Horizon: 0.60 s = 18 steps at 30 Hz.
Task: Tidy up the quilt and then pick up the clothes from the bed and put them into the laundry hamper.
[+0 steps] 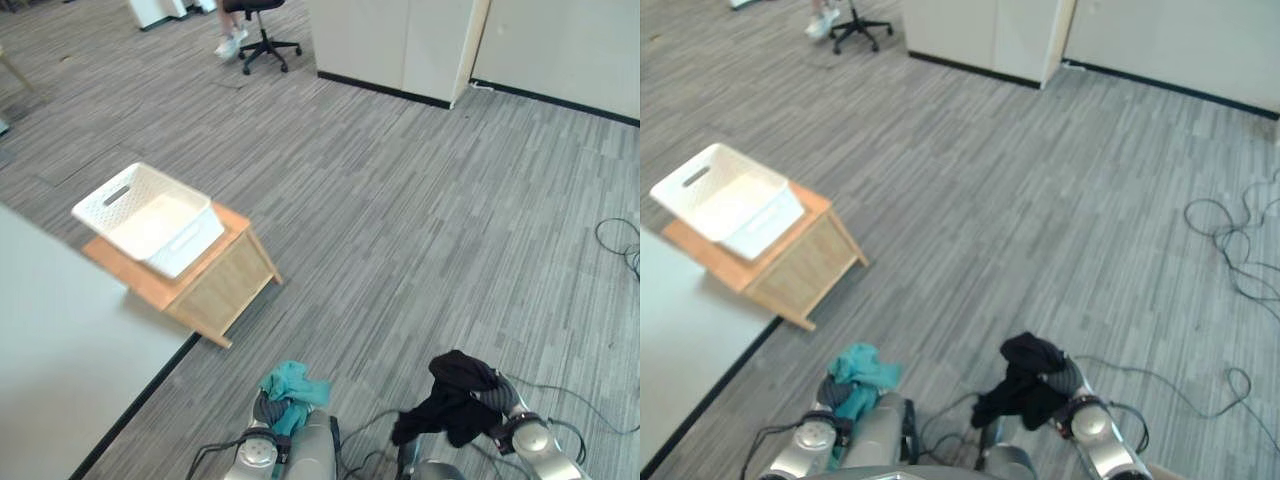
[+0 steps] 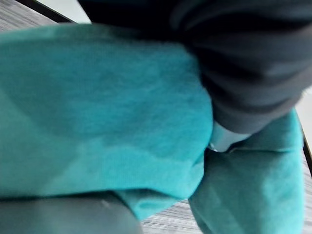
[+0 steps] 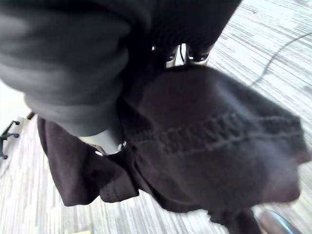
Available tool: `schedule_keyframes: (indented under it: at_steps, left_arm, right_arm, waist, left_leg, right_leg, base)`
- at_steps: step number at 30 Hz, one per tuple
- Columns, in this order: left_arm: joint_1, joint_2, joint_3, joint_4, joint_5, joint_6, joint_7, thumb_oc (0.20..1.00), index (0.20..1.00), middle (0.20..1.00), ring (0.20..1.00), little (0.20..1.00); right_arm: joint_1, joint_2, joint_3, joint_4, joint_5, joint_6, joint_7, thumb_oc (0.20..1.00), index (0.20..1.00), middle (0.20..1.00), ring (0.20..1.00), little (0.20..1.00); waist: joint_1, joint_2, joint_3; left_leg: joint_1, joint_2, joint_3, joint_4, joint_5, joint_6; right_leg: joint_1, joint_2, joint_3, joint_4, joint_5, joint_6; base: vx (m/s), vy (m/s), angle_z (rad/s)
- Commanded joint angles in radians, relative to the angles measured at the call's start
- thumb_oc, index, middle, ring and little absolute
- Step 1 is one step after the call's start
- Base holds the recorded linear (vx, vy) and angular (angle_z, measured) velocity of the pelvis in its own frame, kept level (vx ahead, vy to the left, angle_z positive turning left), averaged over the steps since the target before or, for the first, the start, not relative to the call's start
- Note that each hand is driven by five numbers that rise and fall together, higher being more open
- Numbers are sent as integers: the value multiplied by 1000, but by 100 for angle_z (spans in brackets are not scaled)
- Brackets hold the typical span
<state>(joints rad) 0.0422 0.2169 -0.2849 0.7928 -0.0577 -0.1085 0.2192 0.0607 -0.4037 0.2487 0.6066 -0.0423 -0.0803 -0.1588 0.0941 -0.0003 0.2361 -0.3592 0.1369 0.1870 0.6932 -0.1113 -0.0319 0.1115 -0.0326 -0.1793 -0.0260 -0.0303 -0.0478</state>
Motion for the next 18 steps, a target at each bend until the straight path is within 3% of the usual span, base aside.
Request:
schedule_keyframes:
  at_steps: [1, 2, 4, 5, 6, 7, 8, 9, 10, 12, 13, 14, 15, 16, 18]
  left_arm:
    - [-31, -4, -26, -60, 21, -38, 12, 200, 200, 200, 200, 200]
    - [-26, -7, -25, -55, 22, -38, 11, 200, 200, 200, 200, 200]
    - [-20, -15, -19, -41, 18, -32, 13, 200, 200, 200, 200, 200]
    - [-9, -20, -3, -26, -3, -31, 10, 200, 200, 200, 200, 200]
    - [-8, -19, -3, -27, -3, -30, 10, 200, 200, 200, 200, 200]
    - [1, -17, -1, -26, -8, -27, 15, 200, 200, 200, 200, 200]
    - [-4, -15, 4, -24, -23, -29, 22, 200, 200, 200, 200, 200]
    - [-4, -16, -2, -18, -21, -26, 18, 200, 200, 200, 200, 200]
    - [-4, -12, 0, -28, -20, -22, 18, 200, 200, 200, 200, 200]
    - [-7, 2, 14, -38, -32, -20, 28, 200, 200, 200, 200, 200]
    - [-12, 6, 11, -47, -34, -22, 29, 200, 200, 200, 200, 200]
    - [-15, 10, 3, -61, -32, -22, 32, 200, 200, 200, 200, 200]
    - [-9, 11, -16, -82, -22, -27, 26, 200, 200, 200, 200, 200]
    - [-8, 11, -16, -83, -22, -27, 26, 200, 200, 200, 200, 200]
    - [-5, 14, -18, -78, -21, -31, 17, 200, 200, 200, 200, 200]
  right_arm:
    - [21, -38, 22, -46, -24, -48, -16, 200, 200, 200, 200, 200]
    - [20, -32, 26, -28, -26, -48, -18, 200, 200, 200, 200, 200]
    - [14, -17, 29, 1, -28, -46, -26, 200, 200, 200, 200, 200]
    - [17, 6, 40, 7, -47, -41, -17, 200, 200, 200, 200, 200]
    - [18, 6, 40, 6, -48, -40, -17, 200, 200, 200, 200, 200]
    - [21, 29, 56, 4, -53, -45, -17, 200, 200, 200, 200, 200]
    - [11, 49, 58, 18, -46, -49, -27, 200, 200, 200, 200, 200]
    - [26, 48, 51, 15, -50, -43, -24, 200, 200, 200, 200, 200]
    - [41, 47, 56, -5, -54, -43, -18, 200, 200, 200, 200, 200]
    - [50, 47, 52, -25, -49, -48, -14, 200, 200, 200, 200, 200]
    - [48, 50, 53, -30, -49, -50, -15, 200, 200, 200, 200, 200]
    - [47, 53, 57, -35, -52, -50, -16, 200, 200, 200, 200, 200]
    - [57, 52, 54, -56, -54, -53, -13, 200, 200, 200, 200, 200]
    - [57, 52, 54, -56, -54, -53, -12, 200, 200, 200, 200, 200]
    - [51, 52, 49, -65, -48, -55, -11, 200, 200, 200, 200, 200]
  waist:
    - [29, 11, -8]
    - [38, 22, -23]
    - [46, 14, -38]
    - [63, 7, -64]
    - [63, 5, -65]
    - [84, -15, -69]
    - [100, -45, -66]
    - [90, -48, -60]
    - [76, -29, -51]
    - [42, 4, -46]
    - [25, 24, -37]
    - [-7, 39, -27]
    - [-51, 51, -17]
    - [-54, 53, -18]
    - [-73, 50, -20]
  left_leg:
    - [142, -58, 101, -462, 133, -11]
    - [140, -55, 137, -592, 185, -26]
    - [118, -70, 235, -764, 184, -26]
    - [148, -103, 202, -773, 205, 9]
    - [149, -105, 203, -773, 204, 10]
    - [170, -138, 185, -769, 211, 43]
    - [180, -172, 172, -751, 200, 71]
    - [213, -176, 159, -744, 179, 81]
    - [268, -168, 160, -754, 170, 94]
    - [375, -164, 108, -780, 119, 114]
    - [417, -155, 68, -780, 98, 115]
    - [457, -153, 23, -780, 76, 108]
    - [522, -148, -42, -780, 56, 87]
    - [520, -146, -45, -780, 58, 86]
    - [567, -148, -94, -780, 22, 64]
  right_leg:
    - [99, -62, -62, -61, -83, 158]
    - [131, -42, -66, -61, -107, 165]
    - [208, -37, -97, -61, -149, 190]
    - [231, -34, -93, -12, -132, 214]
    - [231, -36, -93, -10, -133, 215]
    - [219, -49, -89, 93, -74, 241]
    - [191, -75, -67, 256, 19, 296]
    - [158, -99, -73, 381, 83, 310]
    - [89, -114, -70, 520, 175, 310]
    - [-13, -129, -63, 715, 205, 297]
    - [-75, -127, -75, 766, 156, 277]
    - [-137, -117, -81, 759, 105, 251]
    - [-220, -116, -98, 637, 54, 228]
    - [-219, -114, -102, 632, 57, 227]
    - [-250, -133, -102, 415, 51, 217]
  base:
    - [571, 131, -14]
    - [882, 197, -17]
    - [945, 218, -8]
    - [758, 188, 8]
    - [789, 199, 3]
    - [551, 206, -4]
    - [708, 264, -17]
    - [633, 281, -9]
    - [612, 258, -1]
    - [758, 266, 53]
    - [782, 168, 130]
    - [968, 59, 193]
    - [716, 13, 199]
    - [670, -52, 229]
    - [766, -184, 173]
